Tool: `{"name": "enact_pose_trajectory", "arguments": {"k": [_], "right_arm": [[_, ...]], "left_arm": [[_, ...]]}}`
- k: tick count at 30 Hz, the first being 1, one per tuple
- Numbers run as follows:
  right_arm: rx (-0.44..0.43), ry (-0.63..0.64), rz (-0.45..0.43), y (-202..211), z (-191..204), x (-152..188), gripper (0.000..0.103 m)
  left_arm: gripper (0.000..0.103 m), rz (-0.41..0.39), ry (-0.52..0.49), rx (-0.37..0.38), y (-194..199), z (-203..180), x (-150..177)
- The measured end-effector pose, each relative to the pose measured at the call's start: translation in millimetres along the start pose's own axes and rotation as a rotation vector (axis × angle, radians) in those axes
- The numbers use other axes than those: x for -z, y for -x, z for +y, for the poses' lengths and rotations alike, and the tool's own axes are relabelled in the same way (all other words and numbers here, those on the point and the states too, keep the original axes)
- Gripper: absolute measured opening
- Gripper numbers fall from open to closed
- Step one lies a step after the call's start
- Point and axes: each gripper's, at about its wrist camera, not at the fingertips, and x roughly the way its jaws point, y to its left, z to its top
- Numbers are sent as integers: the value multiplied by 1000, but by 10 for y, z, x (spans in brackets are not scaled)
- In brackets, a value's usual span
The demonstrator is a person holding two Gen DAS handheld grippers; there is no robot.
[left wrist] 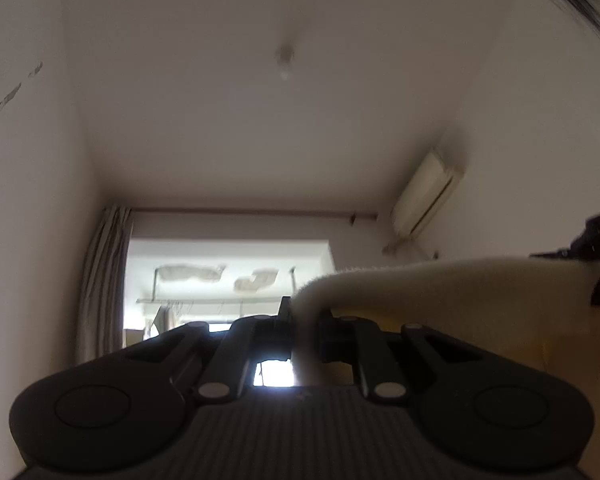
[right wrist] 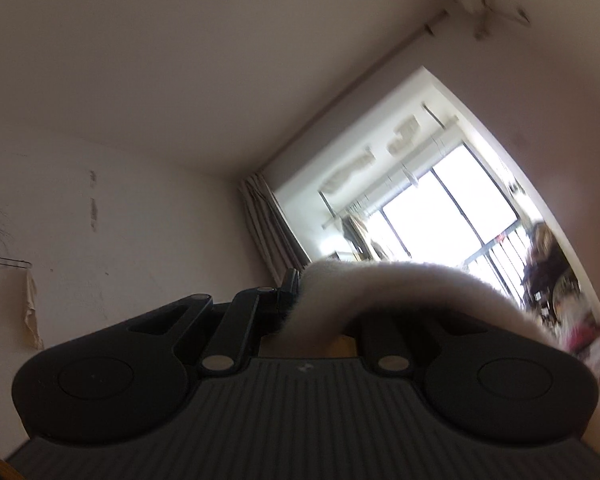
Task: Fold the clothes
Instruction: 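Raise the sweater high with both tools to shake it out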
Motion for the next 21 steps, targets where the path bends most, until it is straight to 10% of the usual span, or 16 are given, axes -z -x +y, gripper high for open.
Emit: {"name": "enact_pose_trajectory", "arguments": {"k": [10,21], "right_arm": [[-52,113,-61,44,350,-403,9],[138,94,96,-451,-639,362,9]], "left_arm": [[15,-44,91,25,-218,-22,-411],[15,264,147,11,-997,53,1228]]}}
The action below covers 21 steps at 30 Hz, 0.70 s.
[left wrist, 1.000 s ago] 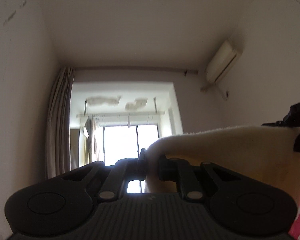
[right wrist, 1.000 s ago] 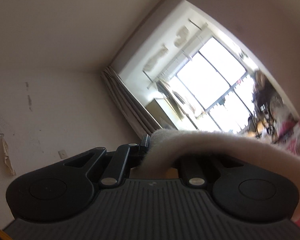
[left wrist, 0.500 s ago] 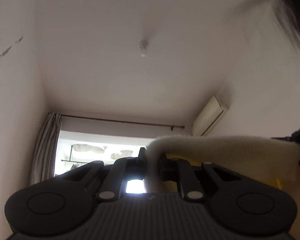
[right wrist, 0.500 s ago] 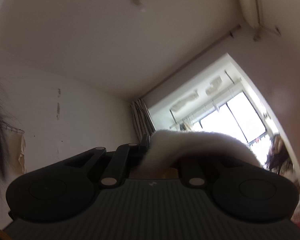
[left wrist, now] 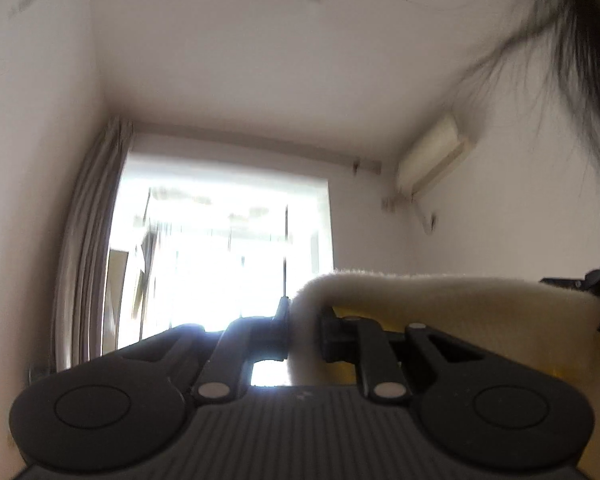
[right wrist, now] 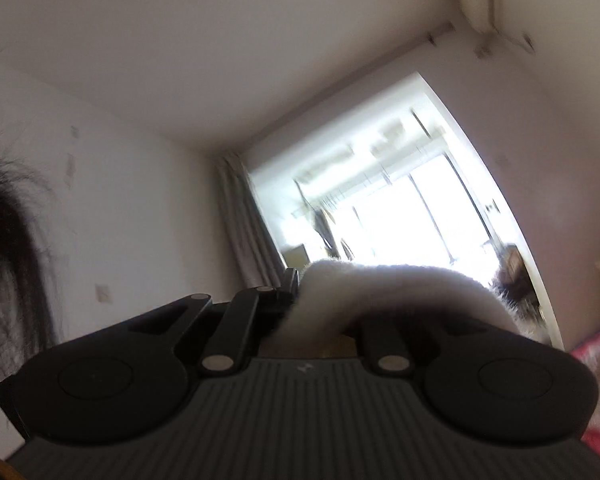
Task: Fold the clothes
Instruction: 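Raise the sweater high with both tools to shake it out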
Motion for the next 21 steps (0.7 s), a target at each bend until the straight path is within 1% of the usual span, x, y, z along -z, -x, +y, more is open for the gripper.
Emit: {"name": "enact_pose_trajectory", "arguments": {"k": [3,7,10,11,12,13,14,15,16,17,18,19,20,21], "right_arm": [[43,-60,68,-392,-420,223,9],[102,-100,163,-1038,-1006,616,9],[149,-114,241,-1589,-1456,1016,9],[170,-128,274,-1784,-1629,1192,9],[197,-159,321,-1993,-1841,1428,10],[225,-190,368,-2202,-2054,1663,12],[260,-230,426,-2373,-2270,1947,19],[312,-297,506,-2473,-2515,2305,25],[373,-392,597,-2542,-2804,2664,41],[443,-495,687,-2554,-3069,3006,45],[525,-589,752,-2523,-3283,3289,46],[592,-669,790,-2428,-3419,3566,46],[619,-720,773,-2243,-3432,3771,46],[615,-754,735,-2113,-3455,3839,46]], "left_arm": [[15,92,-13,-13,-467,90,422],[15,198,-23,-49,-1148,254,955],[15,294,-47,-86,-1751,348,1492],[19,339,-65,-97,-1959,375,1703],[22,404,-91,-109,-2172,417,1987],[39,491,-106,-120,-2374,480,2354],[59,587,-120,-126,-2570,548,2754],[59,696,-121,-123,-2698,628,3201],[55,798,-103,-119,-2714,717,3624],[55,892,-78,-118,-2730,789,3989],[55,962,-43,-122,-2709,857,4220],[55,1001,-5,-128,-2636,979,4373],[56,1016,29,-138,-2615,1083,4402],[58,1014,51,-150,-2599,1145,4312]]}}
